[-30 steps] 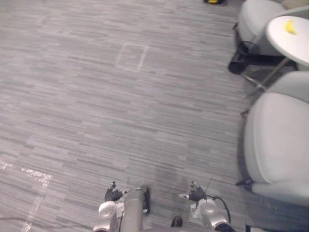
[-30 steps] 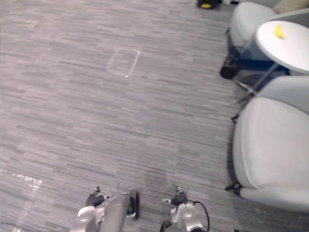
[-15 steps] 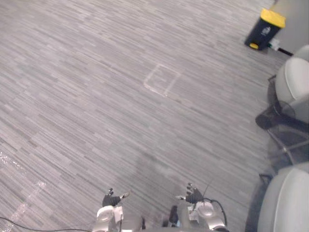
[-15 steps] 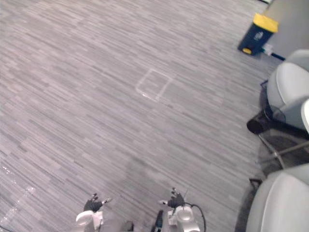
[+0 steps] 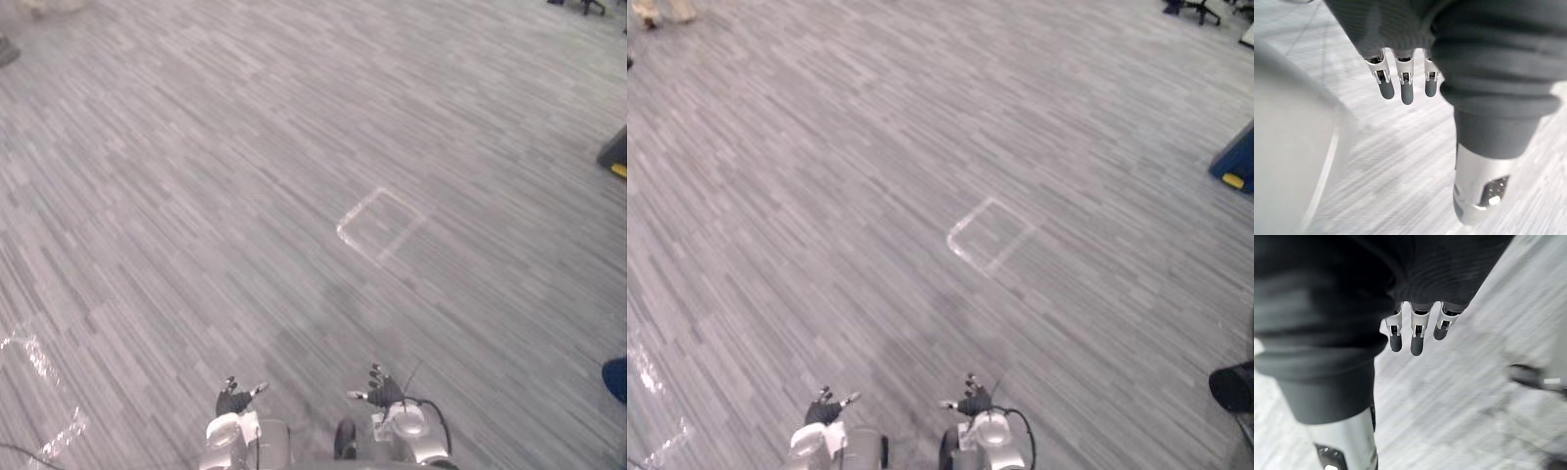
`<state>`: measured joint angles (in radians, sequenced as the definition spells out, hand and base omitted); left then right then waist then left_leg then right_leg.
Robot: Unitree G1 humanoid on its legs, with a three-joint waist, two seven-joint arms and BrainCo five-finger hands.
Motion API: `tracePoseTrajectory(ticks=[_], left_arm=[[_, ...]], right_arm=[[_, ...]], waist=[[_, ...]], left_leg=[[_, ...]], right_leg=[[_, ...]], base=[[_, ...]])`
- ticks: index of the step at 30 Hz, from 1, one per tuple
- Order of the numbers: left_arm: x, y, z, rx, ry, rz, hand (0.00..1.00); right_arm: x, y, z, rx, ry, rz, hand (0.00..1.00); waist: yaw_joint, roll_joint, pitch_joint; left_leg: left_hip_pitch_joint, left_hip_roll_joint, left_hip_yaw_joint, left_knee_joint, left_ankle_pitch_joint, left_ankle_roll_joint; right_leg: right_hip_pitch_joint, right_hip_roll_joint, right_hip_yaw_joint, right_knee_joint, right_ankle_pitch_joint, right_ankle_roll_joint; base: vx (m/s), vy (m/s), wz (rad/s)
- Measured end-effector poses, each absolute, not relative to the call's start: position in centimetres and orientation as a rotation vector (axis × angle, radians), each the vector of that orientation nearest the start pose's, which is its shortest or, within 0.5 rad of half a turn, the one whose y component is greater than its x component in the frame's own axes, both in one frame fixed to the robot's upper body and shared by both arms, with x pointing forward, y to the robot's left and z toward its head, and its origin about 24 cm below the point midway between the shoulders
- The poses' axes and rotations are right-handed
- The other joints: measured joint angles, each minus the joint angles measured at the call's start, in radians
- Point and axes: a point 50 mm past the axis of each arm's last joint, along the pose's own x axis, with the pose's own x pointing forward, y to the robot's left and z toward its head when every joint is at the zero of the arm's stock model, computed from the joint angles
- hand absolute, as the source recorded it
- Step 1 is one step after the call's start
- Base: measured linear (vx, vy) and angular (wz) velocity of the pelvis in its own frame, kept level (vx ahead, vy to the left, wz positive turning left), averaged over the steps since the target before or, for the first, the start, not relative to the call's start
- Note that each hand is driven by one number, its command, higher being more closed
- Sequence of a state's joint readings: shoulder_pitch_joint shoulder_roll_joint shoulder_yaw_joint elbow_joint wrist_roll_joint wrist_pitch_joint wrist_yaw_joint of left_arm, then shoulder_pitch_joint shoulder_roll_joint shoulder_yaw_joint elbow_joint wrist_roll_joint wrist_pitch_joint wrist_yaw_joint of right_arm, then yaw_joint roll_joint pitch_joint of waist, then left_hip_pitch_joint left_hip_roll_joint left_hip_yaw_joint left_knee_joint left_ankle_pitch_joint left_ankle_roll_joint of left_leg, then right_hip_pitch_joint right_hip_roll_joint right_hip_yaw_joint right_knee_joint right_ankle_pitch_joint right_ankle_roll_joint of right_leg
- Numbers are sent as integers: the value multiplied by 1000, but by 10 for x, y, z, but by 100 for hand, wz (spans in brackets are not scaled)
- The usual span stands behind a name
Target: Organize the slippers on the shoe rack
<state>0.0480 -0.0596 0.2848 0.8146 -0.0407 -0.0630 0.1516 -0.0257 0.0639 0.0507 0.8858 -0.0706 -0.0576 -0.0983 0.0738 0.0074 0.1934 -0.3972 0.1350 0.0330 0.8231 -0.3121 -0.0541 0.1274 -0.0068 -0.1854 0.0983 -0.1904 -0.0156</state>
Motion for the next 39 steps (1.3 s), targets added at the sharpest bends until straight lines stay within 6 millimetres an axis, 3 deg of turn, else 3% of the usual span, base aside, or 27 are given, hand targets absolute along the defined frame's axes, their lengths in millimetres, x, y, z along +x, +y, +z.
tracePoseTrajectory(ticks=[1, 2, 4, 7, 8, 11, 13, 15, 17, 18, 19, 21, 23, 24, 25, 26, 27, 28, 29, 32, 33, 35, 36, 37, 39], left_arm=[[149, 185, -132, -136, 811, 422, 0], [146, 187, -133, -126, 822, 419, 0], [141, 195, -136, -101, 848, 427, 0], [140, 197, -137, -92, 857, 426, 0], [137, 195, -139, -88, 876, 415, 0], [132, 194, -143, -89, 903, 414, 0], [130, 192, -144, -92, 914, 413, 0], [129, 191, -145, -95, 918, 410, 0], [130, 188, -146, -89, 925, 392, 0], [132, 187, -146, -83, 926, 380, 0], [132, 186, -146, -72, 929, 367, 0], [128, 186, -148, -60, 949, 356, 0], [126, 180, -151, -84, 963, 355, 0], [127, 181, -150, -102, 953, 376, 0], [127, 181, -149, -118, 951, 392, 0], [120, 182, -151, -145, 966, 430, 0], [113, 182, -153, -146, 979, 440, 0], [113, 183, -152, -145, 974, 442, 0], [115, 188, -149, -138, 949, 451, 0], [117, 191, -146, -135, 917, 461, 0], [119, 192, -144, -134, 907, 460, 0], [120, 193, -143, -133, 898, 462, 0], [121, 193, -143, -142, 894, 467, 0], [119, 193, -144, -158, 897, 478, 0], [122, 198, -142, -147, 880, 483, 0]], right_arm=[[174, -123, -128, -77, 800, 17, 0], [172, -126, -131, -87, 817, 16, 0], [167, -122, -135, -87, 843, 36, 0], [165, -124, -135, -87, 845, 28, 0], [161, -125, -136, -82, 856, 23, 0], [153, -125, -139, -101, 874, 40, 0], [155, -126, -138, -100, 864, 39, 0], [152, -126, -139, -100, 871, 38, 0], [158, -126, -137, -104, 858, 42, 0], [158, -125, -138, -106, 862, 45, 0], [160, -125, -138, -110, 863, 50, 0], [160, -125, -139, -118, 870, 58, 0], [163, -129, -138, -129, 867, 49, 0], [162, -130, -138, -127, 870, 45, 0], [162, -130, -138, -129, 868, 46, 0], [162, -128, -137, -135, 864, 59, 0], [163, -127, -137, -137, 863, 61, 0], [161, -127, -137, -133, 866, 58, 0], [157, -124, -139, -123, 877, 57, 0], [154, -121, -140, -113, 892, 52, 0], [155, -122, -140, -112, 889, 48, 0], [155, -124, -141, -112, 894, 38, 0], [154, -126, -143, -119, 911, 36, 0], [148, -126, -146, -121, 936, 36, 0], [150, -124, -146, -124, 939, 51, 0]], waist=[[11, 0, -2], [28, 0, -7], [30, -42, -31], [30, -53, -26], [26, -45, -16], [1, -40, -14], [-20, -35, -12], [-19, -37, -12], [-26, -33, -11], [-31, -30, -11], [-37, -32, -11], [-41, -35, -14], [-39, -4, -29], [-42, 4, -24], [-42, 16, -18], [-41, 44, -8], [-28, 51, -4], [-26, 56, -5], [-17, 38, 4], [-10, 19, -2], [-8, 17, -2], [-6, 6, -1], [-2, 3, 0], [15, -4, -6], [23, -26, -18]], left_leg=[[-6, -42, -48, -226, 46, -11], [17, -65, -56, -284, 147, -7], [37, -96, 0, -284, 101, 25], [113, -106, 64, -257, 40, 86], [235, -115, 78, -289, -5, 114], [376, -119, 101, -367, -25, 130], [472, -108, 127, -463, -25, 129], [536, -93, 152, -524, -24, 128], [577, -75, 158, -565, -31, 111], [589, -66, 156, -580, -39, 97], [609, -59, 149, -594, -49, 78], [648, -56, 110, -595, -66, 40], [644, -17, 51, -530, -38, -18], [601, -6, 38, -393, -5, -46], [570, 5, 38, -292, 20, -40], [475, 37, 36, -31, 158, -29], [393, 71, 41, 168, 204, -33], [355, 83, 46, 237, 169, -24], [274, 81, 55, 299, 109, -4], [145, 60, 72, 192, 22, 16], [100, 29, 62, 52, 4, 20], [70, -43, 18, -244, 41, 12], [66, -83, -27, -433, 144, -9], [99, -100, -13, -493, 294, -23], [87, -134, 22, -434, 216, 36]], right_leg=[[20, -28, 26, 10, -37, 37], [35, -48, 68, 19, -65, 70], [21, -101, 113, 66, -65, 68], [-55, -146, 148, 335, -57, 99], [-152, -161, 162, 665, -36, 108], [-264, -169, 90, 893, -71, 85], [-325, -167, -21, 810, -99, 48], [-363, -150, -101, 638, -102, 47], [-396, -113, -137, 420, -52, 42], [-414, -94, -140, 330, -6, 37], [-432, -70, -142, 206, 78, 23], [-417, -51, -135, 140, 239, -51], [-403, -25, -166, 202, 189, -50], [-381, -12, -172, 218, 148, -51], [-358, 1, -169, 217, 132, -57], [-293, 35, -136, 192, 105, -69], [-235, 62, -97, 162, 84, -78], [-205, 72, -78, 153, 66, -86], [-134, 74, -37, 127, 34, -82], [-40, 63, 36, 72, 10, -70], [-3, 49, 71, 54, -2, -52], [38, 0, 114, 42, -31, -10], [66, -31, 143, 29, -61, 15], [86, -62, 181, 12, -86, 28], [98, -99, 202, 21, -76, 30]], base=[[474, 297, -67], [597, 344, -64], [560, 265, -38], [500, 236, -48], [449, 175, -60], [404, 122, -36], [304, 40, -21], [327, 13, -33], [361, -21, -15], [405, -71, 3], [426, -113, 9], [511, -163, 17], [556, -206, 13], [418, -197, -4], [508, -215, -45], [485, -65, -84], [475, -7, -90], [566, 33, -88], [475, -11, -63], [482, 45, -74], [585, 213, -76], [550, 267, -69], [507, 334, -77], [509, 340, -80], [546, 289, -57]])
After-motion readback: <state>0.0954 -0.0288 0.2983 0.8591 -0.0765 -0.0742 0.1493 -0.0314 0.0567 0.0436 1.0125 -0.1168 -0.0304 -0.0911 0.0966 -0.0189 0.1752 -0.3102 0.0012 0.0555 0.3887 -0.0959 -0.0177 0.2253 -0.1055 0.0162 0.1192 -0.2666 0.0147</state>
